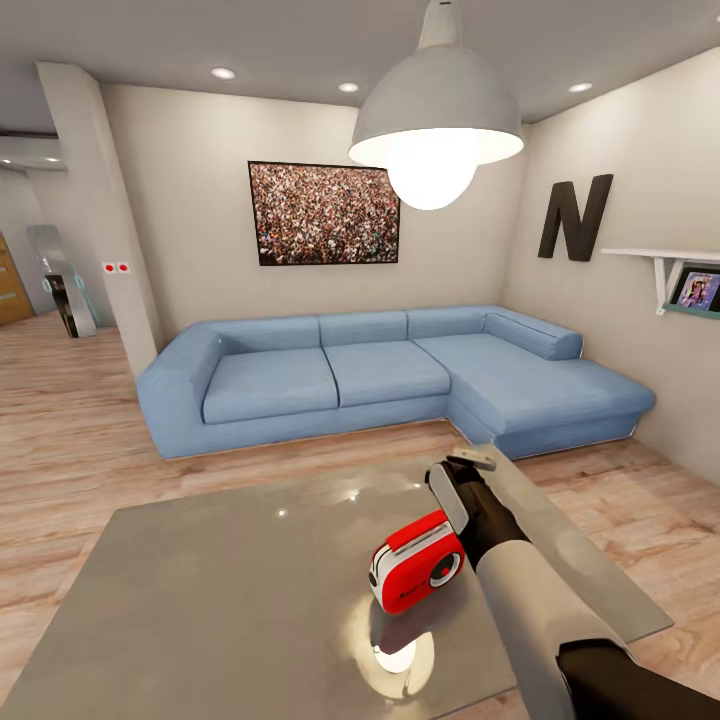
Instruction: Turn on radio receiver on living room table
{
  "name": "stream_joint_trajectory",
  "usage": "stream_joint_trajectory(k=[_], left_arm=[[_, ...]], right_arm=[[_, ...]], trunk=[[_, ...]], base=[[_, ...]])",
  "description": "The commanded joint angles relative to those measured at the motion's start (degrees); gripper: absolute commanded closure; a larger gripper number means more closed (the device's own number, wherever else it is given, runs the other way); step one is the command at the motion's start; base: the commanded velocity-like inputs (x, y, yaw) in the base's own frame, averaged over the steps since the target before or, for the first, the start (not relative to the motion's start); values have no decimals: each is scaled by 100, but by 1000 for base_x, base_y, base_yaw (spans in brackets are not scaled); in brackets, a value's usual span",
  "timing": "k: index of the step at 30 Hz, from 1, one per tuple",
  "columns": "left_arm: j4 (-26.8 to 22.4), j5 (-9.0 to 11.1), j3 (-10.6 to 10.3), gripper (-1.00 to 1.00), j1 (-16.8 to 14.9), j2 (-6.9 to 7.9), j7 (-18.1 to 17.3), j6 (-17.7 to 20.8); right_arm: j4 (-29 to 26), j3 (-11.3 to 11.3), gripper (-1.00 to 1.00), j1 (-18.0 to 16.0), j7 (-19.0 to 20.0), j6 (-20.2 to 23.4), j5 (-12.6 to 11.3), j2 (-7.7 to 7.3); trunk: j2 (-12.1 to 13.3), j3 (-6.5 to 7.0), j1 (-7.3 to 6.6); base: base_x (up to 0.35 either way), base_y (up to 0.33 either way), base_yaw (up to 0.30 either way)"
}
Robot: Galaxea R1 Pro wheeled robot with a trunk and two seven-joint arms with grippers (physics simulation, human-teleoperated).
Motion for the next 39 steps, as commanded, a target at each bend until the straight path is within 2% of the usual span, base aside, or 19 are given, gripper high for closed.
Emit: stream_joint_trajectory(k=[1,8,21,39], left_arm=[[0,0,8,-100,0,0,1,-6],[1,1,36,-100,0,0,4,-85],[-1,1,53,-100,0,15,4,-97],[-1,-5,117,-100,0,6,4,-98]], right_arm=[[6,0,-100,0,0,-1,1,0],[34,0,-100,-1,2,3,2,0],[38,0,-100,-1,10,3,2,0],[38,9,-100,1,7,37,8,0]], trunk=[[0,0,0],[0,0,0],[0,0,0],[0,0,0]], base=[[0,0,0],[1,13,0],[67,157,0],[7,9,0]])
